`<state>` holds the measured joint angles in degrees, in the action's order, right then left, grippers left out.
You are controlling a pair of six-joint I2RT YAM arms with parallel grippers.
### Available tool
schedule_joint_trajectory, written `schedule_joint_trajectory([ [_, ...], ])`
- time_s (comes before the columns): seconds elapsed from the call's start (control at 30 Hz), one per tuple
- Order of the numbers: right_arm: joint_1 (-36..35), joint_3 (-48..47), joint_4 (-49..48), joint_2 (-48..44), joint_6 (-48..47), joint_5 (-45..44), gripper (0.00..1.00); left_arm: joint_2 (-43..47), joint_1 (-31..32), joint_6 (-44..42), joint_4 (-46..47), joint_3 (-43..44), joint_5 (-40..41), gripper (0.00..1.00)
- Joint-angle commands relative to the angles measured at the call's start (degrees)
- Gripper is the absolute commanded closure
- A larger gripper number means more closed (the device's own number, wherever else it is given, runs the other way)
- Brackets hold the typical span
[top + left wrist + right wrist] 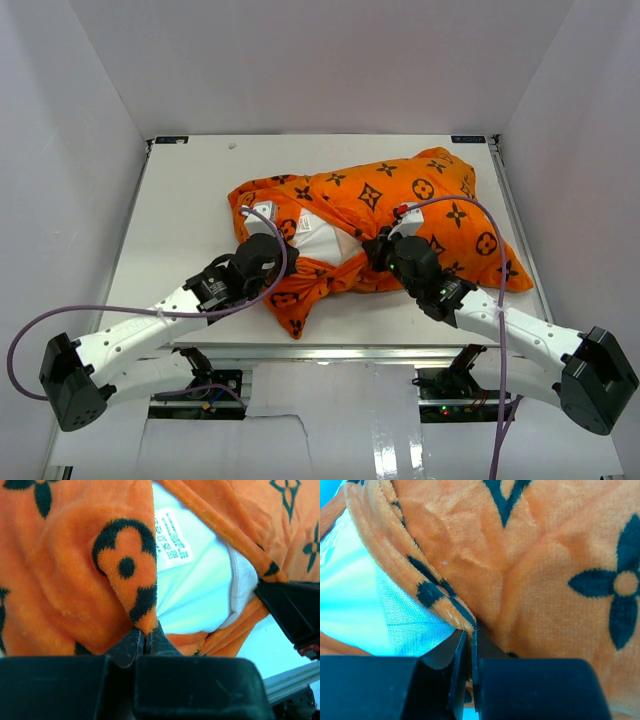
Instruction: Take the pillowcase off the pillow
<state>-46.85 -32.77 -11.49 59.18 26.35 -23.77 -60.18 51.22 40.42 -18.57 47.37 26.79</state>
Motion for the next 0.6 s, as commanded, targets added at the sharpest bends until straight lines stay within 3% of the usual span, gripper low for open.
schedule_joint_trajectory([
  [0.0, 2.82, -0.19, 0.42, 0.33, -1.47, -3.93, 0.92, 3.93, -1.56, -3.68, -0.08, -2.99, 2.24, 1.0],
  [0.03, 2.82, -0.18, -0.63, 0.32, -1.56, -3.13, 0.92, 3.41, -1.65, -4.3, 1.24, -2.29, -0.57, 0.97],
  [0.07, 2.73, -0.1, -0.99, 0.15, -1.56, -2.17, 0.92, 2.71, -1.65, -4.56, 1.25, -1.42, -1.46, 0.82],
  [0.1, 2.73, -0.27, -1.17, 0.06, -1.39, -0.68, 0.92, 0.44, -1.65, -5.26, 0.03, -0.28, -1.73, 0.57],
  [0.13, 2.64, -0.27, -1.17, -0.29, -1.3, 0.38, 0.92, -0.8, -1.65, -5.09, -1.11, 2.43, -1.39, 0.48],
  [0.33, 2.29, 0.52, -1.17, -2.4, -1.3, 0.74, 0.92, -8.62, -1.65, -4.74, -5.08, 8.43, 0.99, 0.45],
  [0.43, 2.2, 1.04, -1.08, -3.1, -1.3, 0.74, 0.92, -11.26, -1.65, -4.48, -4.99, 9.66, 0.11, 0.49],
  [0.5, 2.2, 1.13, -0.91, -3.54, -1.47, 0.74, 0.92, -13.2, -1.65, -4.48, -6.12, 11.33, -0.85, 0.71],
  [0.53, 2.2, 1.05, -0.82, -3.63, -1.48, 0.39, 0.92, -13.29, -1.65, -3.78, -6.65, 11.68, -1.21, 1.0],
  [0.57, 2.2, 0.78, -0.73, -3.63, -1.74, -0.48, 0.92, -12.42, -1.56, -3.43, -7.44, 12.38, -2.17, 1.0],
])
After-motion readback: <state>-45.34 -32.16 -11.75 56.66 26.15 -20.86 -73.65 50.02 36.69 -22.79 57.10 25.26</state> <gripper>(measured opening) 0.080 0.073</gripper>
